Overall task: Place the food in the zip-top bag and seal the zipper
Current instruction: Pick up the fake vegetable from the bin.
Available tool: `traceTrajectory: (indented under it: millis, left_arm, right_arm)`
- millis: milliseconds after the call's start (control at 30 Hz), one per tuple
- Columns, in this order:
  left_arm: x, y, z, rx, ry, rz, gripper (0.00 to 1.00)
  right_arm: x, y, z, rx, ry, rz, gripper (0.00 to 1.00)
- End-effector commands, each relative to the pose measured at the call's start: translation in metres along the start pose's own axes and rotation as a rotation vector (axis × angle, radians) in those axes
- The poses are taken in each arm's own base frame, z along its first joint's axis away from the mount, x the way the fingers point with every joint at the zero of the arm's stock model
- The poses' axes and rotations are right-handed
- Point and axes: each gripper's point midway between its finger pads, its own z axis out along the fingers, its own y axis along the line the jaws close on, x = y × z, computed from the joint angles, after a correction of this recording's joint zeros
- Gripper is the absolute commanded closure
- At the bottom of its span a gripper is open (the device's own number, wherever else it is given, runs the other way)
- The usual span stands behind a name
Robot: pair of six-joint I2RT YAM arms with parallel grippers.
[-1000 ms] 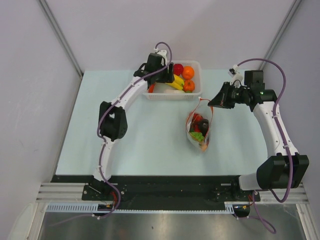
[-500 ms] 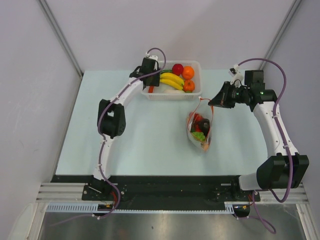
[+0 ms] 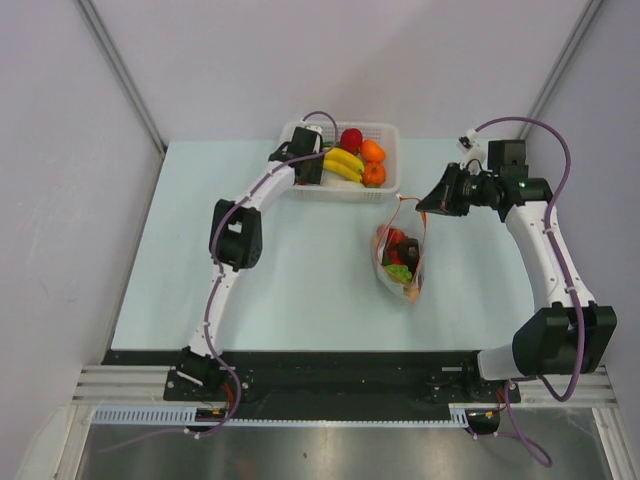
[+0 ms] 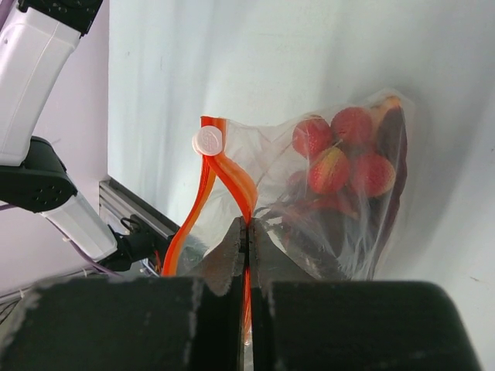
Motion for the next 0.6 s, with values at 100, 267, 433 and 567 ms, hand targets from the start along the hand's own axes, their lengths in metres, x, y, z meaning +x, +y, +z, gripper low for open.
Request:
traceTrajectory:
  millis: [100,267,433,567]
  left_arm:
    - [-0.001,-0.013,-0.009,0.11,0.034,-0.026,0.55]
    - [0.002,-0.013,-0.013,0.111,0.046,-0.048,0.59]
    - [-0.013,-0.001,-0.021,0.069,0.011,-0.068,0.79]
    - [-0.056,0.008,-0.057,0.044,-0.113,-0.088,0.93]
  right_arm:
    - [-0.026,0.006,-0.002,-0.003,-0.072,-0.037,1.0]
    - [-0.026,0.006,-0.002,-0.003,-0.072,-0.03,1.0]
    - [-0.028,0.007,-0.001,-0.008,-0.074,-0.033,1.0]
    - [-0.027,0.007,-0.001,-0.006,-0.073,-0.035,1.0]
